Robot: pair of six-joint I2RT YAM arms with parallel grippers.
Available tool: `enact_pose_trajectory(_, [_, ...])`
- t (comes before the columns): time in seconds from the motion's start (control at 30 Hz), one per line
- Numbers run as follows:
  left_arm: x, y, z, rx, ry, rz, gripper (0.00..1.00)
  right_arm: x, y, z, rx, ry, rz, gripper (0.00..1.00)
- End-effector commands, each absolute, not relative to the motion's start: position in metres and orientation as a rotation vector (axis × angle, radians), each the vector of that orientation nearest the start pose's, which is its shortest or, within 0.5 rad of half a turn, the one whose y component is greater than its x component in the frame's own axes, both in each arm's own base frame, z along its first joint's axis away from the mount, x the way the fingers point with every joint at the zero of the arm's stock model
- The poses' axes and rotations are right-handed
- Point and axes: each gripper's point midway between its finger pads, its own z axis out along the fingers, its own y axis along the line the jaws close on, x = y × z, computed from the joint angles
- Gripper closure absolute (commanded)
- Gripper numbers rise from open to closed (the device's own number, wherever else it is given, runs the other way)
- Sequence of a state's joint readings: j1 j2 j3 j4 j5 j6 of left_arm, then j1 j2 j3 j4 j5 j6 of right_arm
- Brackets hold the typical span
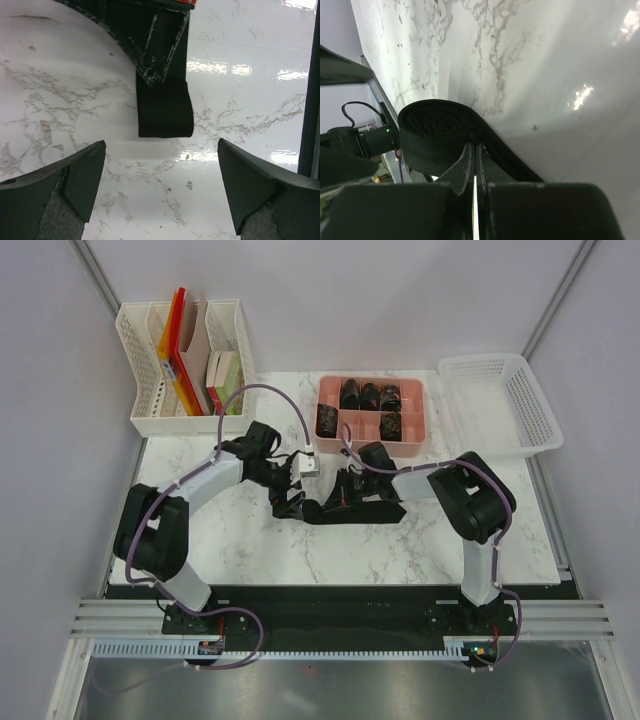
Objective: Roll the ties
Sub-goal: Roll the tie at the center of the board.
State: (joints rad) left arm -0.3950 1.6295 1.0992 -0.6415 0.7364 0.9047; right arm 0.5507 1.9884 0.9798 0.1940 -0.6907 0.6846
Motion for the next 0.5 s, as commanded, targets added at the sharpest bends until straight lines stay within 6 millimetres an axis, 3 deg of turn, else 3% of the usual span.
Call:
enact_pose_trajectory(0.0, [0.274, -0.228, 0.075, 1.723, 1.726, -0.825, 0.00, 0.286, 0.324, -0.022, -0.222, 2.668, 1.165, 1.00])
enact_pose_trajectory(0.23, [0.283, -0.225, 0.049, 1.726, 1.770, -0.657, 0.07, 0.279, 0.333, -0.020, -0.207, 2.668, 1.190, 1.00])
enact_pose_trajectory(0.4, [0.274, -0.218, 0.039, 1.751, 1.794, -0.638, 0.22, 0.273, 0.332, -0.025, -0.178, 2.690, 1.182, 1.00])
enact_pose_trajectory(0.47, [0.271, -0.217, 0.045, 1.761, 1.762, -0.631, 0.29, 0.270, 0.330, -0.027, -0.161, 2.704, 1.174, 1.00])
